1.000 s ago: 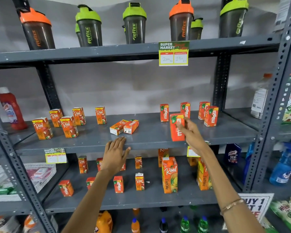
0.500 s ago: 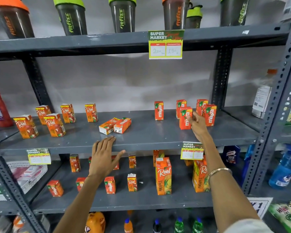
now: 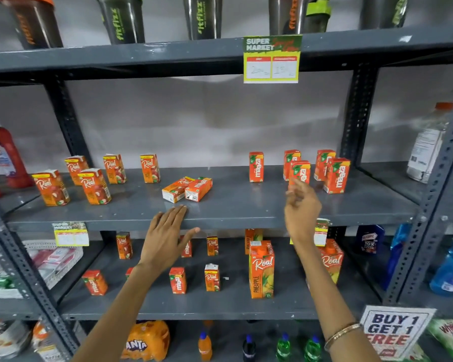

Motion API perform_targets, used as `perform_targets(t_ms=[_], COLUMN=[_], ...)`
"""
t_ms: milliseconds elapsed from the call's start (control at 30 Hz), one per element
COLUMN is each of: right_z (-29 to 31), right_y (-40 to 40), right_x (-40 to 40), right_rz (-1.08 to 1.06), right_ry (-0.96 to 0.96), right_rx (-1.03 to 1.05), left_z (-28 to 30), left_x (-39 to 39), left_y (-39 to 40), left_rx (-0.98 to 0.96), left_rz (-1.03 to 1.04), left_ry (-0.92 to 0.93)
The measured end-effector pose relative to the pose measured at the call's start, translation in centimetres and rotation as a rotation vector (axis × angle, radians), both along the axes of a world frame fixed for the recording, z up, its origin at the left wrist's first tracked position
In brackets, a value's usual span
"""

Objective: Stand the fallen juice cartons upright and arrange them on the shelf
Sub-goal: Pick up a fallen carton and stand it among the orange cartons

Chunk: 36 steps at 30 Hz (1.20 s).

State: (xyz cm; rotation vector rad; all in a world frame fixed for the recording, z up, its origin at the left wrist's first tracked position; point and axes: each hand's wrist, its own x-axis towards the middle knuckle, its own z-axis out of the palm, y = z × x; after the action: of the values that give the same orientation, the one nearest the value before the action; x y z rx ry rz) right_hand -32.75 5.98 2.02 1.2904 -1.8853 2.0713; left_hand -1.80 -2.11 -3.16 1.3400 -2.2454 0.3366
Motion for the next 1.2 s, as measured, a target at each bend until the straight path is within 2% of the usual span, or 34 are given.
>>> perform_targets(t_ms=[133, 267, 433, 633, 733, 867, 1000, 1200], right_z=[0.6, 1.8, 3.0, 3.3, 3.9, 3.7, 4.0, 4.7], right_y=[-2.5, -7.7, -11.8, -15.9, -16.8, -18.8, -17.7, -14.8], right_x=[5.7, 11.1, 16.2, 18.3, 18.7, 18.1, 18.2, 18.2], right_rz=[0.223, 0.417, 0.297, 0.122, 0.092, 0.152, 0.081, 0.067], right_ry=[-0.013, -0.093, -0.131, -0.096, -0.098, -0.075, 0.078, 0.328], right_rx=[0.095, 0.306, 0.493, 0.800, 0.867, 0.897, 0.833, 0.958], left_z=[0.8, 0.7, 1.3, 0.8, 0.4, 0.3, 0.1, 0.1], left_x=[1.6, 5.9, 11.1, 12.5, 12.6, 13.1, 13.2, 13.3], left_y=[-0.1, -1.3, -3.2, -4.3, -4.6, -5.3, -5.3, -5.2], left_rx=[0.030, 0.097, 0.160, 0.149, 0.096, 0.043, 0.040, 0.049], left_rz=[0.016, 0.083, 0.087, -0.006, -0.013, -0.044, -0.051, -0.043], left_ry=[-0.020, 0.057, 0.046, 0.031, 0.034, 0.002, 0.002, 0.006])
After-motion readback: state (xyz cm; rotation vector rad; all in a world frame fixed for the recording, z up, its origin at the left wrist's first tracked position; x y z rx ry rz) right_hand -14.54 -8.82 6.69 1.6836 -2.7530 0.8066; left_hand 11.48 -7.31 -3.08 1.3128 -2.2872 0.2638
